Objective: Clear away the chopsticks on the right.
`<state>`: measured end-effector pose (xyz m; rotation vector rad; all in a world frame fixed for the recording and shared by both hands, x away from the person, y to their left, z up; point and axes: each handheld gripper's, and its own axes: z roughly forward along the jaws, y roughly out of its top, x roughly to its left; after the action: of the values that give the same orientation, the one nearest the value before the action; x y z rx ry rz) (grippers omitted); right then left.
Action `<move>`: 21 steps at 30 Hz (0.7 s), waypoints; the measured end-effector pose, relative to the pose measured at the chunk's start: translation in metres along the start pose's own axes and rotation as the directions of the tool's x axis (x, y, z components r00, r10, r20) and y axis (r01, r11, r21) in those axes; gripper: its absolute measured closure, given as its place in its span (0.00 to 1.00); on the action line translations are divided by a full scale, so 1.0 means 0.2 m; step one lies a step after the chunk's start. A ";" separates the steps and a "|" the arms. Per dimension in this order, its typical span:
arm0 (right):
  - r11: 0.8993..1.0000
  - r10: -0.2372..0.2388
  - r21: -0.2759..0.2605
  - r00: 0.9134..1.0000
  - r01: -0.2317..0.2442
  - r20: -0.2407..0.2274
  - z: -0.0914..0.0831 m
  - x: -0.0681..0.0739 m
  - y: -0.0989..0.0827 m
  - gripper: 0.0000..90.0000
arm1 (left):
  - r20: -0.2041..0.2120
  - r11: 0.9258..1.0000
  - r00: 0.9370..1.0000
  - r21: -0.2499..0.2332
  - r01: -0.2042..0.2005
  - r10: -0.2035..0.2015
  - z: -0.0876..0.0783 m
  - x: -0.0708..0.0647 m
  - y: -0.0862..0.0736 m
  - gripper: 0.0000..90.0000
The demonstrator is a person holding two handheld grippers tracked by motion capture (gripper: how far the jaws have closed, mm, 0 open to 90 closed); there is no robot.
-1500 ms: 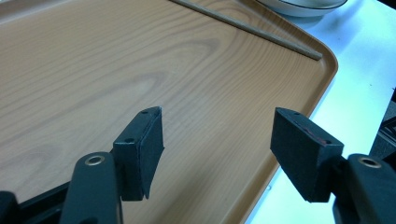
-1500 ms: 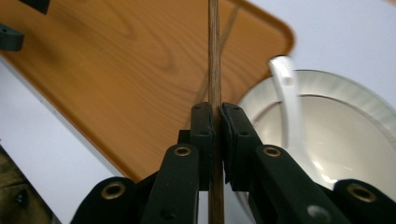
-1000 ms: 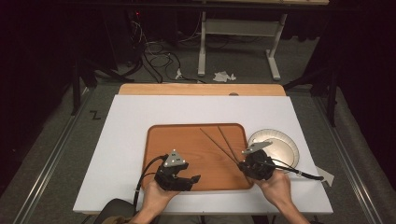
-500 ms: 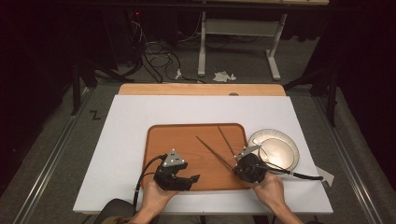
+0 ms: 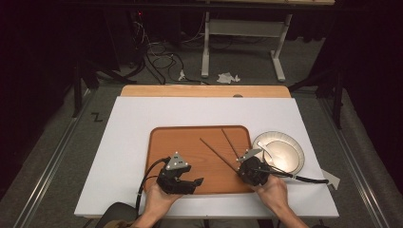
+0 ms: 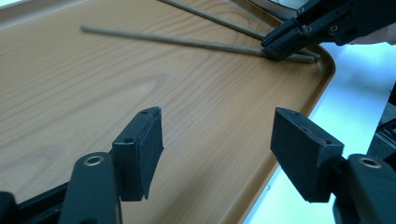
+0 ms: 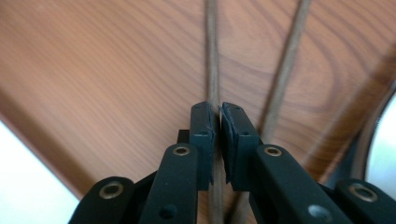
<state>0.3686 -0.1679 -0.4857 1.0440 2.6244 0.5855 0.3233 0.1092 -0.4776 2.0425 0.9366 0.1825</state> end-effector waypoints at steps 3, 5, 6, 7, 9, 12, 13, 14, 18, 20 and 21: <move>1.000 0.006 0.007 1.000 -0.006 0.016 0.00 -0.01 0.00 0.94 | 0.001 1.000 1.000 0.000 0.001 -0.001 0.00 0.00 0.00 0.38; 1.000 0.007 0.006 1.000 -0.007 0.025 0.00 -0.01 0.00 0.94 | 0.001 1.000 1.000 0.000 0.000 0.000 0.00 0.00 0.00 0.38; 1.000 0.015 0.009 0.999 -0.016 0.036 0.00 -0.02 0.00 0.93 | 0.000 1.000 1.000 0.001 -0.003 0.003 0.00 0.00 0.00 0.38; 1.000 0.015 0.009 0.999 -0.016 0.036 0.00 -0.02 0.00 0.93 | 0.000 1.000 1.000 0.001 -0.003 0.003 0.00 0.00 0.00 0.38; 1.000 0.018 -0.003 0.999 -0.018 0.045 0.00 -0.03 -0.01 0.93 | 0.001 1.000 1.000 -0.001 0.000 0.000 0.00 0.00 0.00 0.38; 1.000 0.020 -0.005 0.998 -0.020 0.053 0.00 -0.02 -0.01 0.93 | 0.001 1.000 1.000 0.002 -0.003 0.003 0.00 0.00 0.00 0.38; 1.000 0.020 -0.005 0.998 -0.020 0.053 0.00 -0.02 -0.01 0.93 | 0.001 1.000 1.000 0.002 -0.003 0.003 0.00 0.00 0.00 0.38; 1.000 0.016 -0.004 0.998 -0.016 0.055 0.00 -0.02 -0.01 0.92 | 0.001 1.000 1.000 0.000 0.001 -0.001 0.00 -0.01 0.00 0.38; 1.000 0.007 -0.016 0.998 -0.006 0.068 -0.01 -0.02 -0.02 0.89 | 0.000 1.000 1.000 -0.001 0.000 0.000 0.00 0.00 0.00 0.38; 1.000 0.004 -0.018 0.997 -0.003 0.074 -0.01 -0.01 -0.02 0.89 | 0.001 1.000 1.000 -0.001 0.001 -0.001 0.00 0.00 0.00 0.38; 1.000 -0.007 -0.020 0.997 0.009 0.074 -0.02 -0.01 -0.03 0.89 | 0.000 1.000 1.000 0.000 -0.002 0.002 0.00 0.00 0.00 0.38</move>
<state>0.3664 -0.1742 -0.4851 1.0283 2.5526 0.5596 0.3228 0.1087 -0.4776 2.0432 0.9351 0.1836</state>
